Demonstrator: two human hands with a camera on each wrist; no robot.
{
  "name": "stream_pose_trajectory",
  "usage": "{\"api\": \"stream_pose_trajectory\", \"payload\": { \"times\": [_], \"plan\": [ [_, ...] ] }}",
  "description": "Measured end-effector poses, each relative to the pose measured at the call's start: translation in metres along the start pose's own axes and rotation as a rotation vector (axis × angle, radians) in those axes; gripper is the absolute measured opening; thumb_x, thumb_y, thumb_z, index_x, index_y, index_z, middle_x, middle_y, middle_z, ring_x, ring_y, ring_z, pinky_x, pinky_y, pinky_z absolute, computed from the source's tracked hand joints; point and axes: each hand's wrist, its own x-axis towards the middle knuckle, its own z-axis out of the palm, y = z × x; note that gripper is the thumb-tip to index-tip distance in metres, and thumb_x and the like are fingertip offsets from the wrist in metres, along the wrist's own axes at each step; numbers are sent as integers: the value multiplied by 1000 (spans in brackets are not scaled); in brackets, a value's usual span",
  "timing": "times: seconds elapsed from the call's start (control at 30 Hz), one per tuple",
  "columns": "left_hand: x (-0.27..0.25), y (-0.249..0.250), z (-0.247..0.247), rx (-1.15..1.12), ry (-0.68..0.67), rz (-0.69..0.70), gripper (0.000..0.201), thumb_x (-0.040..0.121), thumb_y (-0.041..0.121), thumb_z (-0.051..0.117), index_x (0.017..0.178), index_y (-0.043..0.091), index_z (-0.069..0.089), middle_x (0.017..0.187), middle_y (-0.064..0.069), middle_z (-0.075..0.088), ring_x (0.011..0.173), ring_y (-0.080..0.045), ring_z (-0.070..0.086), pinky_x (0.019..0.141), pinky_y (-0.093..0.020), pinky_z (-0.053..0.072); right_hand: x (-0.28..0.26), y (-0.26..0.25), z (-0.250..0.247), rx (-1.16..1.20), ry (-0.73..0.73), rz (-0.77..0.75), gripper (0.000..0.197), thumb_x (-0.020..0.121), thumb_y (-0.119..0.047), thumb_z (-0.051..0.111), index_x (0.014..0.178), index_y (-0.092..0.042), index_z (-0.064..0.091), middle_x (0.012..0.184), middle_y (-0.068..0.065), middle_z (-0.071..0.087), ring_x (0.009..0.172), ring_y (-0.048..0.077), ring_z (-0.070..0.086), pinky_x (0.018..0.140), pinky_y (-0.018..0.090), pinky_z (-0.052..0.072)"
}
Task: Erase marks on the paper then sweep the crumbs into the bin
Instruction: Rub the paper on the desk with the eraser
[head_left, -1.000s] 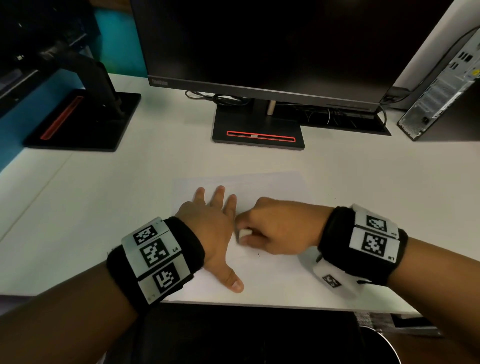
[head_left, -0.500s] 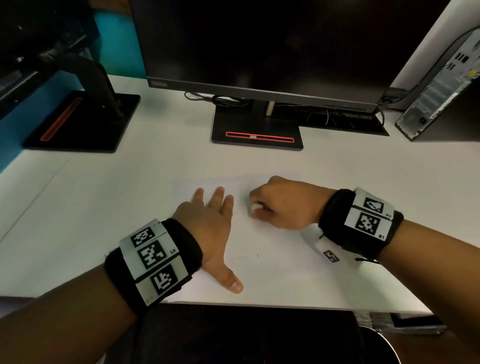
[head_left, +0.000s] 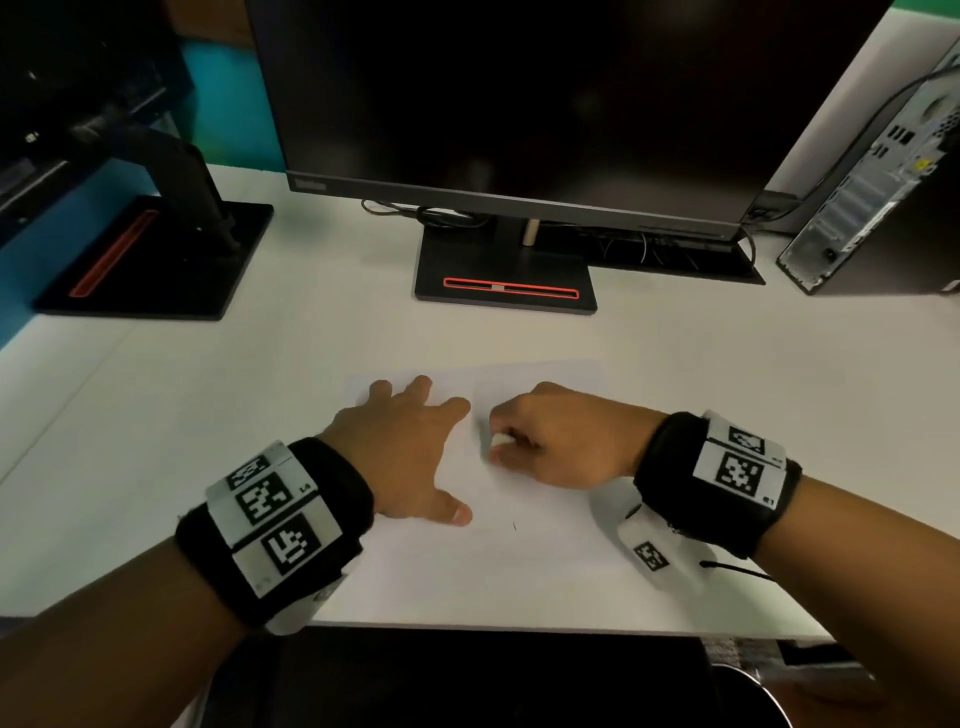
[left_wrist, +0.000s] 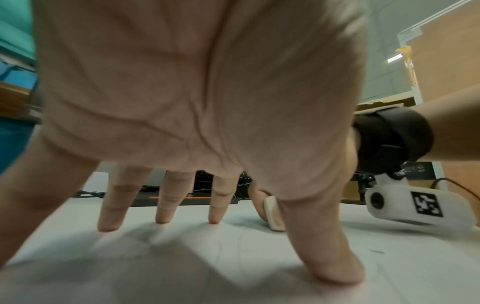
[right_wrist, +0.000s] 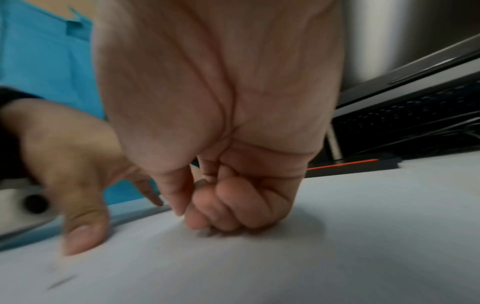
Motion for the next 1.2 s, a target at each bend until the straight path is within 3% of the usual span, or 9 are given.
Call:
{"api": "stream_pose_trajectory", "payload": {
  "times": [0.13, 0.3, 0.4, 0.5, 0.63, 0.8, 0.97, 1.13, 1.2],
  "plan": [
    [4, 0, 0, 5, -33, -27, 121, 72, 77, 69, 159, 25, 3, 168, -1, -3, 152, -39, 4, 111, -51, 39, 3, -14, 4, -33, -86, -93, 23, 100, -31, 50, 90, -15, 63, 71, -6, 57, 67, 10, 52, 67, 27, 44],
    [9, -1, 1, -18, -65, -33, 128, 73, 76, 70, 161, 23, -7, 169, -4, -12, 153, -43, -6, 116, -55, 33, 12, 17, -19, -127, 3, 55, 27, 98, -31, 49, 75, -17, 52, 70, -6, 52, 68, 10, 48, 73, 39, 47],
    [11, 0, 1, -25, -77, -38, 129, 72, 76, 70, 161, 24, -9, 168, -5, -13, 152, -44, -6, 116, -54, 33, 13, 3, -10, -124, 18, -23, 28, 98, -26, 48, 70, -25, 44, 65, -10, 47, 62, 5, 45, 65, 25, 37],
    [12, 0, 0, -26, -84, -40, 129, 72, 75, 71, 161, 24, -8, 168, -5, -12, 152, -44, -6, 116, -54, 33, 12, -2, -7, -93, -42, -70, 23, 100, -27, 50, 77, -25, 50, 65, -13, 49, 63, 2, 49, 61, 15, 34],
    [12, 0, 0, -18, -92, -39, 130, 72, 76, 70, 161, 23, -9, 168, -6, -13, 152, -45, -6, 117, -56, 31, 21, 17, -19, -119, 25, 46, 29, 99, -30, 48, 70, -24, 46, 70, -7, 50, 67, 5, 46, 69, 33, 39],
    [12, 0, 0, -18, -95, -37, 130, 73, 75, 70, 161, 23, -9, 168, -6, -14, 152, -45, -7, 117, -56, 31, 13, 3, -9, -93, -63, -61, 28, 100, -30, 51, 73, -32, 47, 67, -14, 49, 64, 2, 48, 62, 19, 34],
    [12, -1, 1, -11, -97, -35, 129, 72, 76, 69, 161, 23, -9, 168, -7, -14, 152, -46, -6, 117, -57, 30, 21, 21, -26, -158, -1, 67, 33, 100, -30, 49, 68, -28, 42, 70, -10, 45, 67, 3, 43, 71, 31, 35],
    [14, -1, 3, -10, -87, -26, 130, 72, 77, 70, 160, 23, -9, 168, -7, -13, 151, -46, -6, 117, -56, 30, 18, 4, -13, -127, -37, -60, 35, 100, -28, 51, 67, -34, 40, 65, -14, 46, 62, 1, 46, 61, 17, 30],
    [13, -1, 3, -11, -84, -28, 129, 72, 76, 70, 161, 22, -7, 168, -8, -11, 151, -47, -5, 117, -56, 30, 20, 11, -20, -132, -59, -16, 31, 100, -30, 51, 69, -32, 46, 68, -14, 49, 66, 2, 47, 64, 19, 34]
  ]
}}
